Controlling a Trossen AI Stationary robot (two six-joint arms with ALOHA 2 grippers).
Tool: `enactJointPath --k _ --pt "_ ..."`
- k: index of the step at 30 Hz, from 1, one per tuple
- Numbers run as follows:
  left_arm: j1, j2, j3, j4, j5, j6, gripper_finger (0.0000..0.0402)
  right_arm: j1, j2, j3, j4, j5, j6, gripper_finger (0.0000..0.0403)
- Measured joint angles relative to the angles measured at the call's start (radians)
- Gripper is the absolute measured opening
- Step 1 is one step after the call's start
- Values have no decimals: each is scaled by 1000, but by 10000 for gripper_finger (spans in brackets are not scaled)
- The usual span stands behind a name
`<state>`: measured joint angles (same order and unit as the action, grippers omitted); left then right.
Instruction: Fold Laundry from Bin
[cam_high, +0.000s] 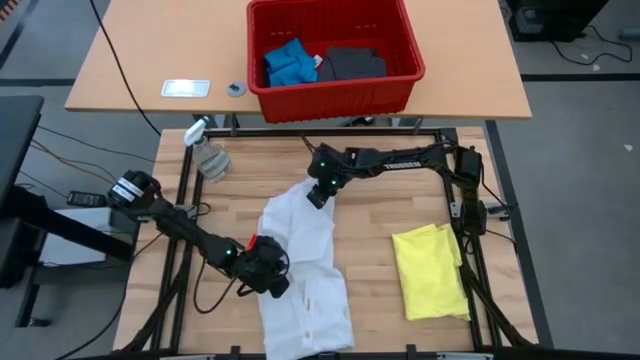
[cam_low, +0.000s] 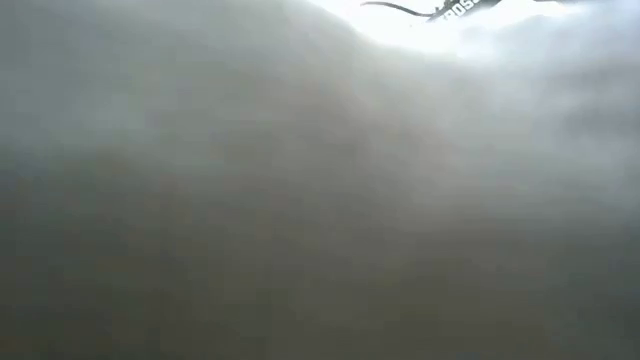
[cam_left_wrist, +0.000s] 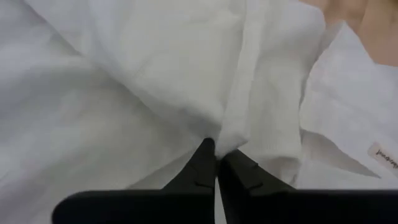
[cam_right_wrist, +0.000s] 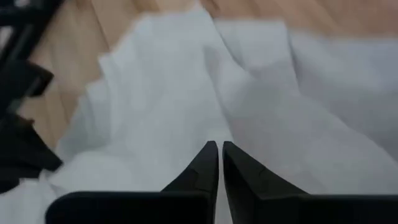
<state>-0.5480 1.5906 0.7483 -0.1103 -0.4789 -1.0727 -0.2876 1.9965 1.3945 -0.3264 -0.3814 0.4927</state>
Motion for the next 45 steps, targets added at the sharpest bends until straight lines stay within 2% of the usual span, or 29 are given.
enactJointPath --k 7,11,15,17,21,28,36,40,45 --pt "1 0 0 34 0 -19 58 72 0 -8 -67 -79 -39 6" --pt "2 0 0 33 2 -37 86 96 54 -36 -37 44 -47 8" --pt "2 0 0 34 34 -56 104 80 73 -43 -24 293 -36 5" --pt "1 0 0 30 57 -65 108 69 72 -43 -11 329 -44 9" --pt "1 0 0 22 101 -71 112 48 40 -41 3 263 -50 26" --pt "9 -19 0 7 108 -107 112 41 -27 -40 16 169 -77 56" --pt "63 -60 -1 -29 99 -78 112 43 0 -41 64 77 -92 31" --pt "77 -113 -1 -63 100 -61 112 51 -22 -41 79 66 -182 18" --pt "84 -216 1 -121 96 -25 105 75 -96 -41 68 61 -358 26"
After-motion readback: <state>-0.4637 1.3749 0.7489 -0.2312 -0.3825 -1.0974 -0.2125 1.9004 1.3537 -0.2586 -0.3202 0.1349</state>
